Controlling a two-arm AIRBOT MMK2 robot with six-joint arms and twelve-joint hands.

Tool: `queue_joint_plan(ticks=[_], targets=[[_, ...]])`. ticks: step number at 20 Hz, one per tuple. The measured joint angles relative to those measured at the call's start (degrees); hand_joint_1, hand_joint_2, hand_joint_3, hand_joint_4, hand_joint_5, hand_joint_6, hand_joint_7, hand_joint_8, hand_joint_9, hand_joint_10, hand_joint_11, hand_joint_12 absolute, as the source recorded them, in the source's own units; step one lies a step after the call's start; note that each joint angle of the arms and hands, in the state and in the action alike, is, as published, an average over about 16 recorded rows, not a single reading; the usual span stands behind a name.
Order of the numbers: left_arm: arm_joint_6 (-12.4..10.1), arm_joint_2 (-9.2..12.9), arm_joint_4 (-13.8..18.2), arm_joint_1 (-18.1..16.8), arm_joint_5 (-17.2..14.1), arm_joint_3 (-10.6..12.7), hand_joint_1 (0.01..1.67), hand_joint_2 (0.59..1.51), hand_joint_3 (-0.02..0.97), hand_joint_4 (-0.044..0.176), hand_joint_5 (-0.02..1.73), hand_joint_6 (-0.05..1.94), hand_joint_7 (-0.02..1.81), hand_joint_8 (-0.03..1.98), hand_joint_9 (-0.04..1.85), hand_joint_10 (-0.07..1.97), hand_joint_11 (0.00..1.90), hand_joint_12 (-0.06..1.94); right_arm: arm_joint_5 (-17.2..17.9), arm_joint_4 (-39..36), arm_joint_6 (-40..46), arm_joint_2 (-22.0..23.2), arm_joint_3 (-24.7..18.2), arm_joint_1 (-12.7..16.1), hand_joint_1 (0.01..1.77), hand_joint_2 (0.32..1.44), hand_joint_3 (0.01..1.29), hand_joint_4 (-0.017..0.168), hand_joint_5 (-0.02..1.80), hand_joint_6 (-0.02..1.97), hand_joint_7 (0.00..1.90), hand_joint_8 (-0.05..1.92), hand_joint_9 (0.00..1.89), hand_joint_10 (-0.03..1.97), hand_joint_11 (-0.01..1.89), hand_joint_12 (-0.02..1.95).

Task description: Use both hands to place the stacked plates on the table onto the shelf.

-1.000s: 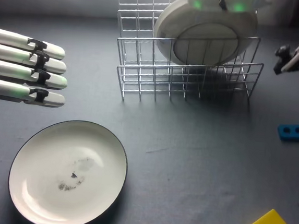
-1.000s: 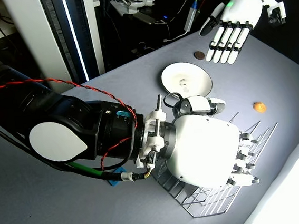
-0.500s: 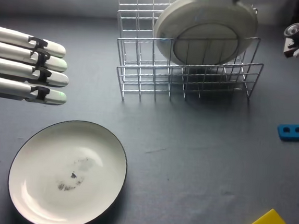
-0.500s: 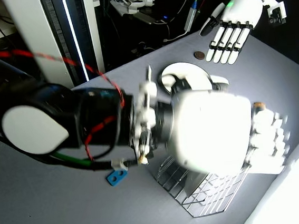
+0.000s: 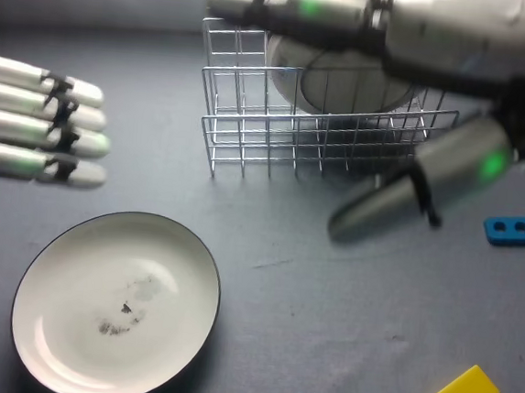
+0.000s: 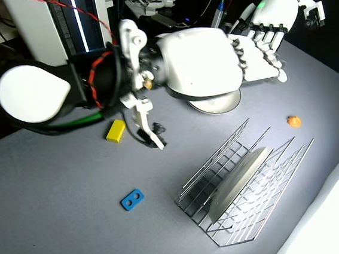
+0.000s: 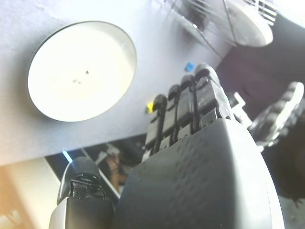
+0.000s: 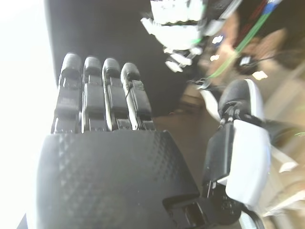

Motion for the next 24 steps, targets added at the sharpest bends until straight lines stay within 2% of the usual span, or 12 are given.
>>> queue_joint_plan(ticks=[6,12,18,24], targets=[[-0.22,0.18,-3.82,6.39,4.50,-1.86,0.02,1.133,0.009,0.001,0.08,0.01,0.03,0.00,0.02,0.01,0.02,0.01,0.87,-1.91,-4.07,2.74,-4.64,-2.93,0.87,0.87,0.01,-0.001,0.04,0.00,0.03,0.01,0.03,0.02,0.02,0.05],[-0.31,0.12,-8.64,12.69,8.44,-4.73,0.02,1.134,0.009,0.001,0.09,0.01,0.04,0.00,0.02,0.01,0.02,0.01,-0.04,-2.52,-4.86,4.06,-6.28,-4.50,1.19,0.89,0.01,0.000,0.02,0.00,0.02,0.01,0.02,0.02,0.02,0.02],[-0.29,-0.58,-11.83,16.08,10.13,-6.83,0.02,1.137,0.010,0.001,0.08,0.01,0.03,0.00,0.02,0.01,0.02,0.01,-1.21,-2.82,-4.86,4.59,-6.73,-4.86,1.23,0.90,0.01,-0.001,0.02,0.00,0.02,0.01,0.02,0.02,0.02,0.02],[-0.27,-1.88,-13.51,18.30,11.25,-7.04,0.02,1.137,0.011,0.001,0.08,0.01,0.04,0.00,0.02,0.01,0.02,0.01,-1.53,-2.96,-4.82,4.49,-7.07,-5.22,1.25,0.91,0.01,0.000,0.02,0.00,0.02,0.01,0.02,0.02,0.02,0.02]])
